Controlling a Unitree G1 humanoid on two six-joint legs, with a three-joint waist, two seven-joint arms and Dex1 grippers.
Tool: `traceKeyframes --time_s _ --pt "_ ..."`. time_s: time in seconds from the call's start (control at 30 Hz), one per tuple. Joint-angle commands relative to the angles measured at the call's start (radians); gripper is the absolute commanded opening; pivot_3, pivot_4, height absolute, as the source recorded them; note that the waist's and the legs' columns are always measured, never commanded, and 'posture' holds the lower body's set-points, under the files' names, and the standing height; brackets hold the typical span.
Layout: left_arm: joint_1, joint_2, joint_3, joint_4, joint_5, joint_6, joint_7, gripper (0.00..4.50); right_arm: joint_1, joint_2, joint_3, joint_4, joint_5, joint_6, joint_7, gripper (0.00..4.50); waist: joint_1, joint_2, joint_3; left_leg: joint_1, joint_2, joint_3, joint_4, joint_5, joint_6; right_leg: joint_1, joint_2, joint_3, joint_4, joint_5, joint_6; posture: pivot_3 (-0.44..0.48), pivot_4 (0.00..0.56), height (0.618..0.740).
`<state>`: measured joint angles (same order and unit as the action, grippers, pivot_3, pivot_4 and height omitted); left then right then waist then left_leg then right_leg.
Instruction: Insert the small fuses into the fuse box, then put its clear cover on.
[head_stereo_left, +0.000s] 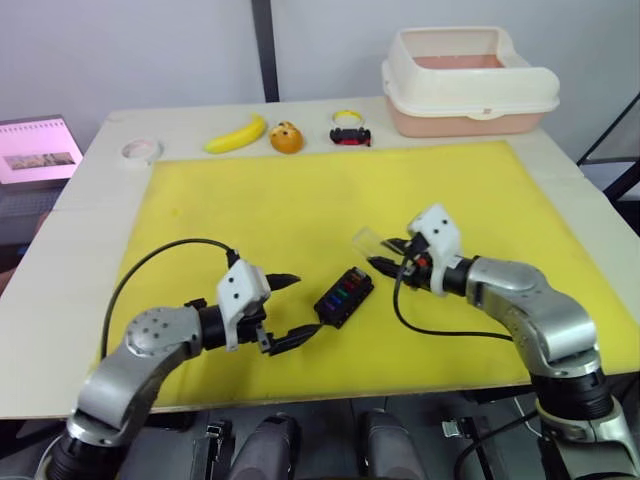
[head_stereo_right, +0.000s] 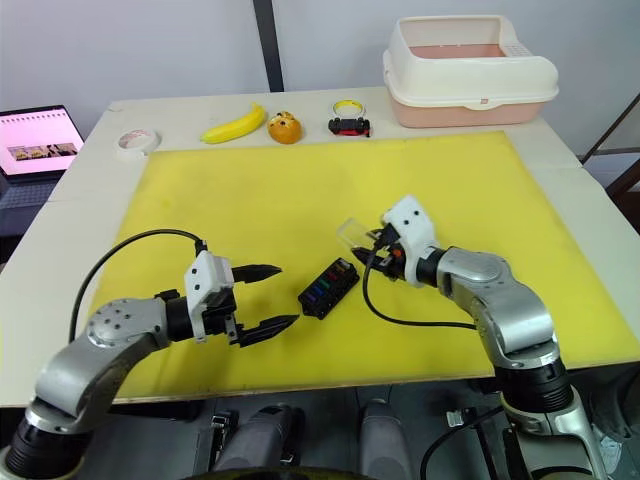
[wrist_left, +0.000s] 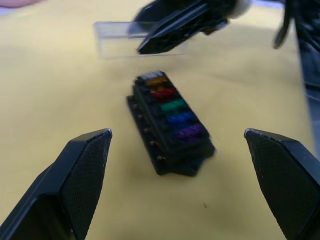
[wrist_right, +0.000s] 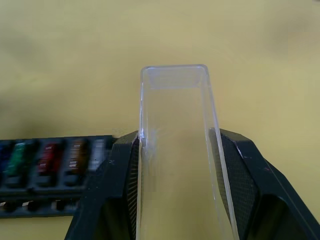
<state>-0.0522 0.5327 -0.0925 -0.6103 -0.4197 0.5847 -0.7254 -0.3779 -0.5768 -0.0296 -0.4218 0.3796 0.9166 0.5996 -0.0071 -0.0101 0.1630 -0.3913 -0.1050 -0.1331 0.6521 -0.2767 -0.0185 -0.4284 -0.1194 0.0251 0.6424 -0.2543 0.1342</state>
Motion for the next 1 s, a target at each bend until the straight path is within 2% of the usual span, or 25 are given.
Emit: traceKeyframes --time_s 0.03,0.2,0.4,0.63,0.8,1.0 --pt "-0.004 -0.011 -0.043 -0.028 0.018 0.013 0.038 4.50 -0.025 -0.024 -0.051 -0.063 0.033 0.014 -0.005 1.71 0.000 0.000 0.000 0.000 0.000 0.000 0.000 0.000 0.000 0.000 0.000 0.000 0.000 0.000 0.000 0.000 0.150 0.740" --pt "-0.001 -0.051 -0.122 -0.010 0.047 0.015 0.083 4.50 -0.040 -0.041 -0.089 -0.061 0.049 0.033 -0.023 1.71 0.000 0.000 0.000 0.000 0.000 0.000 0.000 0.000 0.000 0.000 0.000 0.000 -0.001 0.000 0.000 0.000 0.150 0.740" --pt "0.031 -0.076 -0.155 0.008 0.064 0.014 0.116 4.50 -0.091 -0.055 -0.142 -0.057 0.092 0.089 -0.039 1.71 0.000 0.000 0.000 0.000 0.000 0.000 -0.001 0.000 0.000 0.000 0.000 0.000 -0.001 0.000 0.000 0.000 0.150 0.740" --pt "-0.028 -0.095 -0.216 0.071 0.152 -0.013 0.152 4.50 -0.108 -0.095 -0.165 -0.051 0.122 0.115 -0.037 1.71 0.016 0.000 0.000 0.000 0.000 0.001 0.000 0.000 0.000 0.001 0.000 0.000 -0.003 0.000 0.000 0.000 0.150 0.740" --pt "-0.060 -0.145 -0.241 0.095 0.164 0.009 0.176 4.50 -0.097 -0.093 -0.171 -0.075 0.146 0.134 -0.052 1.71 0.019 0.000 0.000 0.000 0.000 0.001 0.000 0.000 0.000 0.001 0.000 0.000 -0.003 0.000 0.000 0.000 0.150 0.740" --pt "-0.070 -0.153 -0.268 0.099 0.200 0.019 0.196 4.50 -0.091 -0.109 -0.175 -0.075 0.162 0.139 -0.055 1.71 0.019 0.000 0.000 0.000 0.000 0.001 0.000 0.000 0.000 0.001 0.000 0.000 -0.003 0.000 0.000 0.000 0.150 0.740"
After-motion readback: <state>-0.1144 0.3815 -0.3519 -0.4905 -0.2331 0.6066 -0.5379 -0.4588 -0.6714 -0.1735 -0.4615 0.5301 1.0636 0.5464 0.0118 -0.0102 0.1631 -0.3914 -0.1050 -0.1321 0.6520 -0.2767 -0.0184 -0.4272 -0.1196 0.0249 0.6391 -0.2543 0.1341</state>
